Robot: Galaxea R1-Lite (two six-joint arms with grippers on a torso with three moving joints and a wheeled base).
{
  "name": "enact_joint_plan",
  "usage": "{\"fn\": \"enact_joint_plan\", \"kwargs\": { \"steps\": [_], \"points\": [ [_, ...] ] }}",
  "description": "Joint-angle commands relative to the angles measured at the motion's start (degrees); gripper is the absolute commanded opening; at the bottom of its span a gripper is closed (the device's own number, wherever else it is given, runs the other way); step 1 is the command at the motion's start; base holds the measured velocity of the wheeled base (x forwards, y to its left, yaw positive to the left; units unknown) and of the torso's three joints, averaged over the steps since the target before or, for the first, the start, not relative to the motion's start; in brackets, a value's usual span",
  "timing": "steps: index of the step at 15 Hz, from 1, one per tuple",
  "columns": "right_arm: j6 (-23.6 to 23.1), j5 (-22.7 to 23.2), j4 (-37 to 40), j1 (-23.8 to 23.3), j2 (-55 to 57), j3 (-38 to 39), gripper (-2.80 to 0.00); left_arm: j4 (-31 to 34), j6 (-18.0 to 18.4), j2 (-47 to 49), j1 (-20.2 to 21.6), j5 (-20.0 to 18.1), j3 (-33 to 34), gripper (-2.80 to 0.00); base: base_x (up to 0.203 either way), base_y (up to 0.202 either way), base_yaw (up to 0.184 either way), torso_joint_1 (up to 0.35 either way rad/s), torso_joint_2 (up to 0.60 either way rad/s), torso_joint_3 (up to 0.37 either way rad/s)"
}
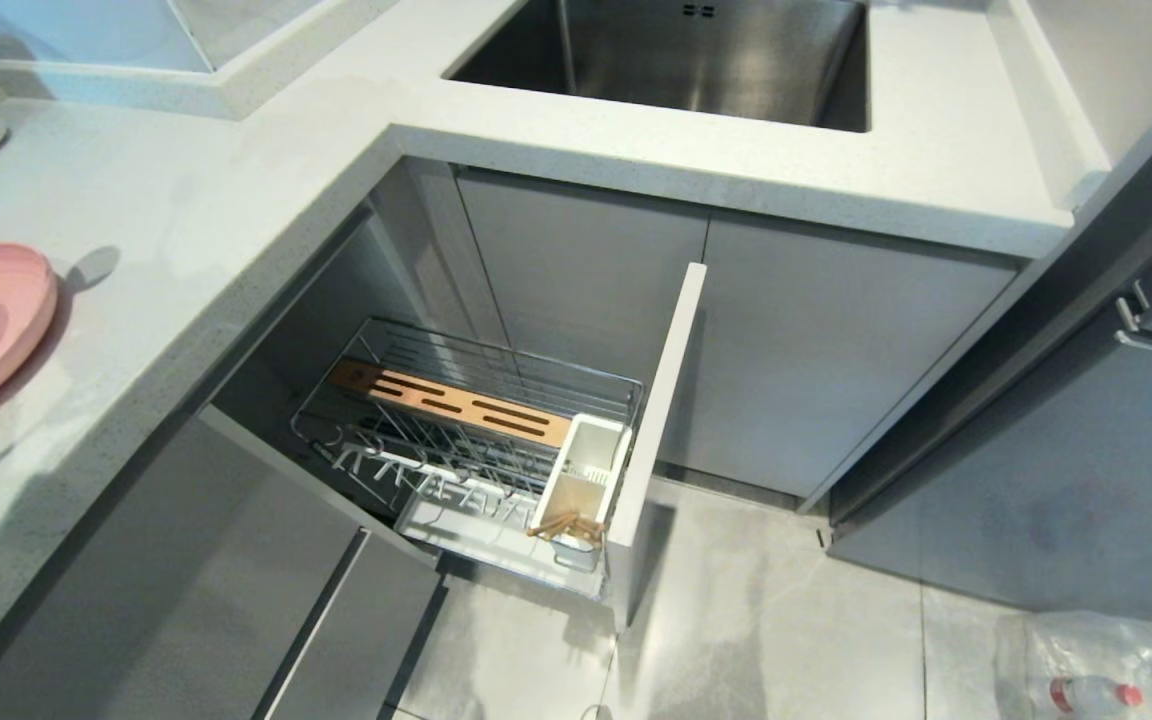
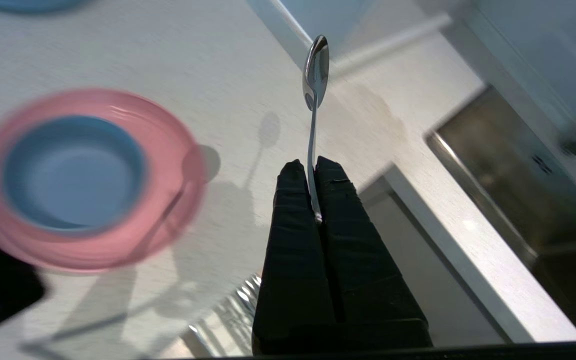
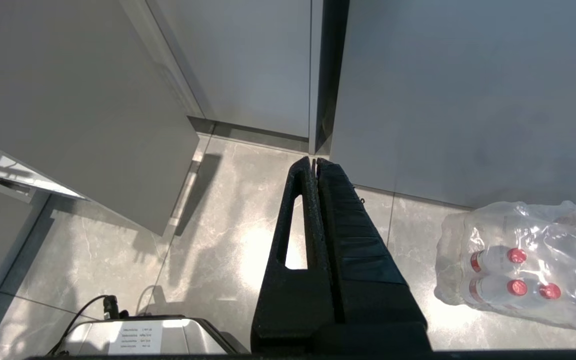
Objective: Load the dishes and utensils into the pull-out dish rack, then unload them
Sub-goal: Take the spoon out of the cupboard
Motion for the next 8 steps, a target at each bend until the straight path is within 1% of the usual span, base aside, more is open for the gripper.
{"fn": "enact_joint_plan", "kwargs": {
  "steps": [1, 4, 6, 8],
  "points": [
    [0.01, 0.0, -0.02, 0.0, 0.09, 0.0, -2.8, 0.16, 0.52, -3.64, 5.17, 0.15, 1.14, -2.8, 0.0, 0.0, 0.0, 0.0, 0.0, 0.0],
    [0.01, 0.0, -0.02, 0.0, 0.09, 0.0, -2.8, 0.15, 1.74, -7.14, 15.61, 0.1, 5.52, -2.8, 0.0, 0.0, 0.0, 0.0, 0.0, 0.0],
    [0.01, 0.0, -0.02, 0.0, 0.09, 0.0, -2.8, 0.04, 1.89, -9.65, 22.01, -0.04, 11.27, -2.8, 0.0, 0.0, 0.0, 0.0, 0.0, 0.0],
    [0.01, 0.0, -0.02, 0.0, 0.09, 0.0, -2.8, -0.18, 1.68, -13.13, 26.9, -0.4, 17.98, -2.8, 0.0, 0.0, 0.0, 0.0, 0.0, 0.0]
  ]
}}
